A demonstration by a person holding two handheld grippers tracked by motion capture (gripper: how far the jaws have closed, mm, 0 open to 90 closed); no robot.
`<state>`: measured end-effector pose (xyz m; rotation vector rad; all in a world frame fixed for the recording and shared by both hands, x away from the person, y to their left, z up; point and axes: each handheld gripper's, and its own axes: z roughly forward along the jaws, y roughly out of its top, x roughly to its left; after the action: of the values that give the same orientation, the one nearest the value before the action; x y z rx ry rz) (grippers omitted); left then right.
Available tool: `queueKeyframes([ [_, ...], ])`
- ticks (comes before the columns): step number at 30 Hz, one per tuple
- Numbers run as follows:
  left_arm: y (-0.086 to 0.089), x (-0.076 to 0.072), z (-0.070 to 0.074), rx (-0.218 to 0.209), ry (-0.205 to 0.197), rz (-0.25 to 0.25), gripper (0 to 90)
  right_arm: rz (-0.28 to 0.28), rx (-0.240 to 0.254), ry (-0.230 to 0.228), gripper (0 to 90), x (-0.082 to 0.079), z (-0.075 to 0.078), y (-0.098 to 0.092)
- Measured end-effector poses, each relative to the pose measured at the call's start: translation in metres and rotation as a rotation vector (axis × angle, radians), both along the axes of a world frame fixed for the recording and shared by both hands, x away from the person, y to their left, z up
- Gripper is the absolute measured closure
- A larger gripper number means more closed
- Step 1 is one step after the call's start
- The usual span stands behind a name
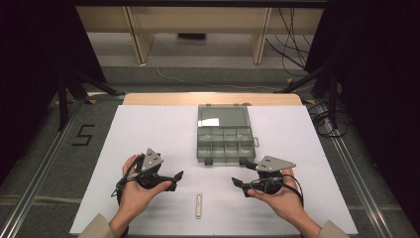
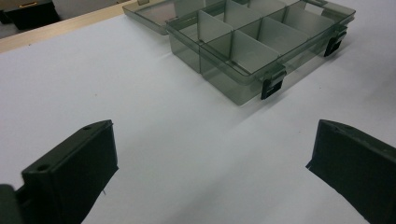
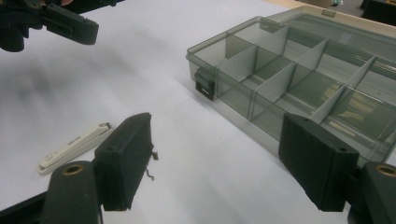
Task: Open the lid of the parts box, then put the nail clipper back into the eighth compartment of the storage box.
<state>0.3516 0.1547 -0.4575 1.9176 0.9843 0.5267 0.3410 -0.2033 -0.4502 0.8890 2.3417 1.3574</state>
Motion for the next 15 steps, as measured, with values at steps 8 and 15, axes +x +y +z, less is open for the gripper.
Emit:
queueKeyframes([
  [8, 0.0002, 0.0003, 0.0001, -0.005, -0.002, -0.003, 0.0, -0.002, -0.003, -0.007, 26.4, -0.0010, -0.0020, 0.0009],
  [15, -0.0008, 0.0023, -0.0011, -0.009, 0.003, -0.006, 0.0, -0.001, -0.001, 0.008, 26.4, -0.0004, -0.0017, 0.0030],
])
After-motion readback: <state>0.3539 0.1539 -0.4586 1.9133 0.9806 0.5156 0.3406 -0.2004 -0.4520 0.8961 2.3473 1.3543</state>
